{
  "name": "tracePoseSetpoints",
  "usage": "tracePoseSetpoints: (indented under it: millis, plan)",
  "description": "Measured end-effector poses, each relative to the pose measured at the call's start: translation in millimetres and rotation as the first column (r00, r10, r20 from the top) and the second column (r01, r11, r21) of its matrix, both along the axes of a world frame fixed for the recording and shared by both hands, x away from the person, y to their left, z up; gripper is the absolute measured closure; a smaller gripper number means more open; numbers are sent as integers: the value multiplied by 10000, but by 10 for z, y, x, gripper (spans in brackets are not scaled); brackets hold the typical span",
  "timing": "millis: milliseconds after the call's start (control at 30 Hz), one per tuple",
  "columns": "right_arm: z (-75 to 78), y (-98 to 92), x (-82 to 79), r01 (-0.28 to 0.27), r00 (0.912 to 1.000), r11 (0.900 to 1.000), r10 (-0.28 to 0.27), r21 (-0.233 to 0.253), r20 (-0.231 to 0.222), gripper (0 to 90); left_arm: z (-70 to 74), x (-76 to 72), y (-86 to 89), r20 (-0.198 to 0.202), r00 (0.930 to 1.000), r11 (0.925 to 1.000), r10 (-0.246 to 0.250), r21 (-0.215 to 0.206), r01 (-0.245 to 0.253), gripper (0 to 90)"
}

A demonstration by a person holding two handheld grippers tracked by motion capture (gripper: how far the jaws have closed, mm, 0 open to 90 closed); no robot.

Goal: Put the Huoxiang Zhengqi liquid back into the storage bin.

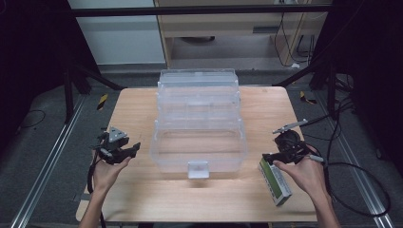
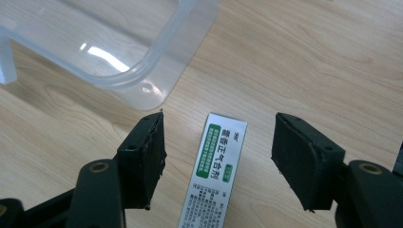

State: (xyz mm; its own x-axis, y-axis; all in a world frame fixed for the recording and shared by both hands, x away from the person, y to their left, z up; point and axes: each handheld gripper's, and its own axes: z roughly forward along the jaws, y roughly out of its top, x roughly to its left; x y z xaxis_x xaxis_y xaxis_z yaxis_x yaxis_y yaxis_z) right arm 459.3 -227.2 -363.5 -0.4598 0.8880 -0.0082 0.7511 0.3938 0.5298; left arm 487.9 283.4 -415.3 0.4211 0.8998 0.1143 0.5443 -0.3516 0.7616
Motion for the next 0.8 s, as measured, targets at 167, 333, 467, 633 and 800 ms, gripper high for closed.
tracePoseSetpoints:
  millis: [167, 333, 467, 633, 800]
  plan:
    - [-16, 23, -17, -18, 9997, 10000, 16, -62, -234, 356, -16, 11, -3, -77, 10000, 10000, 6, 45, -5, 482]
    - [-18, 35, -52, -35, 9992, 9998, 28, -192, -390, 354, -23, 26, -16, -90, 9999, 9999, -64, 92, 65, 477]
    - [-28, 48, -67, -31, 9978, 9994, 8, -338, -664, 354, -34, 37, -33, -126, 9999, 9998, -93, 157, 95, 476]
    - [-60, 45, -78, -99, 9953, 9986, 49, -520, -971, 353, -26, 31, -34, -81, 9999, 9998, -90, 169, 92, 474]
    - [-85, 49, -87, -45, 9931, 9981, -28, -614, -1173, 354, -29, 30, -29, -77, 9999, 9998, -87, 203, 88, 473]
